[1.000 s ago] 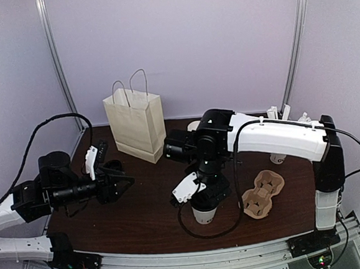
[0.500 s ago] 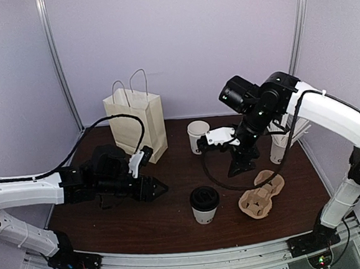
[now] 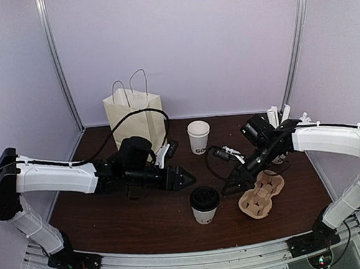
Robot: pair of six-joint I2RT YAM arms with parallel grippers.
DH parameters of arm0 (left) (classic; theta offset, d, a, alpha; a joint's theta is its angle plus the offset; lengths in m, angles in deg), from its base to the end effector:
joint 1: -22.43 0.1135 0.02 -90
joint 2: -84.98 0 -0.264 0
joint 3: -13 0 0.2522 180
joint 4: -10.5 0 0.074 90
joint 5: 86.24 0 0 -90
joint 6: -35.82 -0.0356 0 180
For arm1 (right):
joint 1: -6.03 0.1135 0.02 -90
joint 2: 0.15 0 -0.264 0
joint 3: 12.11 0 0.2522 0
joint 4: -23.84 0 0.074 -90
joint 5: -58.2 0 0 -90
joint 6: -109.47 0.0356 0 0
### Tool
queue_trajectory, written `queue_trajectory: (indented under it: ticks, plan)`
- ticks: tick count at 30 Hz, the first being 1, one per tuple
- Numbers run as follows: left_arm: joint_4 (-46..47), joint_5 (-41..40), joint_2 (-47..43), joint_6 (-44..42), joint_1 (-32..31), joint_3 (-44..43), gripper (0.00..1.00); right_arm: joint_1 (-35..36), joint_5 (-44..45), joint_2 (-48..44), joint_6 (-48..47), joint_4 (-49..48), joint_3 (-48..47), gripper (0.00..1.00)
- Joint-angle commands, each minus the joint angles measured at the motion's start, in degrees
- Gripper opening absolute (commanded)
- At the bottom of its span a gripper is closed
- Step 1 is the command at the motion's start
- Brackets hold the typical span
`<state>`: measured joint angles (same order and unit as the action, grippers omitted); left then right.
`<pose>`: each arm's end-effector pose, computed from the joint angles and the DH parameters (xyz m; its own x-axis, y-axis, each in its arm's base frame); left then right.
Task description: Pack the takeout coffee
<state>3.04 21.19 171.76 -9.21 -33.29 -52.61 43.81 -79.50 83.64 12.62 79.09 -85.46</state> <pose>0.1799 -0.2829 0.2343 -0.8527 0.0539 -0.5195 0.4718 0.5063 -0.7219 0.2050 0.1922 0.2410 -0.6373 -0.5955 -0.4891 -0.7342 0.2763 0.6201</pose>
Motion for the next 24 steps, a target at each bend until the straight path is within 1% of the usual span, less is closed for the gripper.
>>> queue_trajectory:
  ticks: [1,3,8,10,16,24]
  plan:
    - [4.2,4.1,3.2,1.3,-0.8,-2.4,0.67,-0.3,-8.8,-0.4,8.3,-9.0,2.7,0.71]
    - [4.1,4.5,4.1,1.3,-1.2,-2.6,0.67,-0.5,-10.2,-0.1,10.8,-12.4,4.7,0.69]
    - [5.0,5.7,5.5,1.7,-1.5,-2.3,0.63,-0.5,-12.4,1.0,13.0,-15.2,6.1,0.5]
    - [4.9,6.0,5.8,1.6,-1.7,-2.2,0.62,-0.5,-12.8,1.3,13.3,-15.6,6.3,0.49]
    - [4.1,6.6,6.2,1.6,-2.0,-1.4,0.59,-0.5,-13.3,1.9,14.9,-18.2,8.2,0.48]
    - [3.2,7.4,6.9,1.6,-1.9,-1.2,0.56,-0.5,-15.1,5.0,16.3,-20.9,8.7,0.44]
